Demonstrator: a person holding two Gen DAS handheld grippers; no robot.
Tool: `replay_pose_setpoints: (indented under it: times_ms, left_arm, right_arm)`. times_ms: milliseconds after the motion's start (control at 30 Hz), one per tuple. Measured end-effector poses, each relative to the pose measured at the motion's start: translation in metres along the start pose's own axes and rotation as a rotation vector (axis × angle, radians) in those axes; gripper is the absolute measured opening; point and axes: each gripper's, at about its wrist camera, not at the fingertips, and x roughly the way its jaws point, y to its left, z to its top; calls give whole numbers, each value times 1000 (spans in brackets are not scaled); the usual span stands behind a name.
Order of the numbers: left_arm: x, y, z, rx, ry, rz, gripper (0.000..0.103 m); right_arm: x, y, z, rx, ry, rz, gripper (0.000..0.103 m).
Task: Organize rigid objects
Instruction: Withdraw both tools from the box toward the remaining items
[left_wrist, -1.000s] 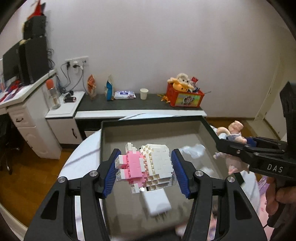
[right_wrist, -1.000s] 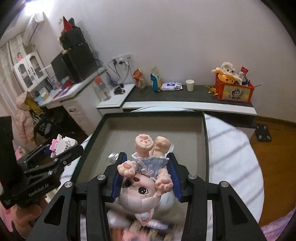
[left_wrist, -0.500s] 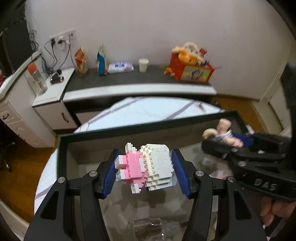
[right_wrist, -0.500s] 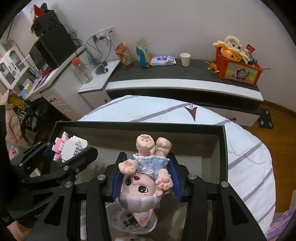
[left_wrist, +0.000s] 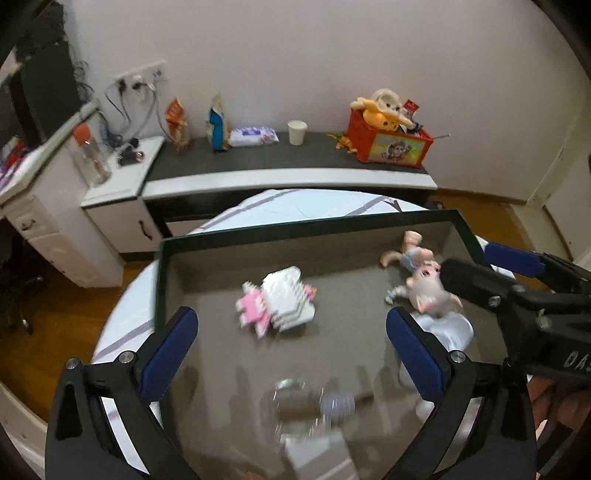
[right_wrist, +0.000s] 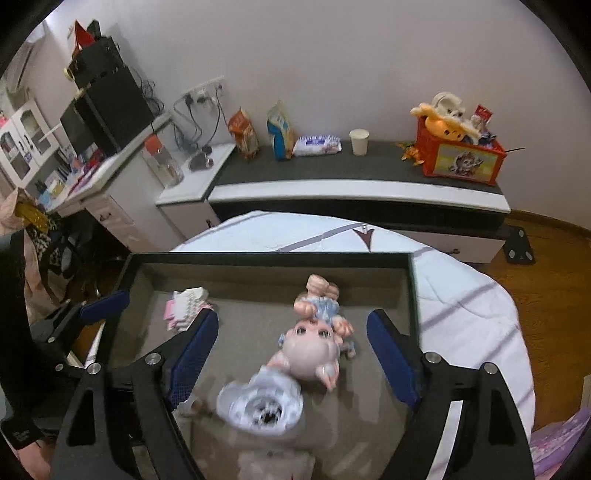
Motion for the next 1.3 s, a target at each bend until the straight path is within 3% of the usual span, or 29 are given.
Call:
replay_pose_setpoints:
  times_ms: [100,133,167,500,867,1300]
  left_arm:
    - [-31,2,-18,-8,-46,2,103]
    - [-41,3,-24,-11,-57,1,103]
    - [-53,4,-33,-14,-71,-4,103]
    - [-142,7,-124,-65,-181,2,103]
    - [-186,4,-193,-127,-219,52,103]
    - [-206,0,-235,-132,-212,56,103]
  right_arm:
    - [-28,5,-15,12,-41,1,93]
    - [-40,6,-22,18,-57,6,101]
    - [-50,8,-28,22,-73,14,103]
    - [-129,31,-124,17,-172,33,103]
    - [-163,37,-204,33,-164,-4,103]
    - [-186,57,-231,-19,-182,-19,103]
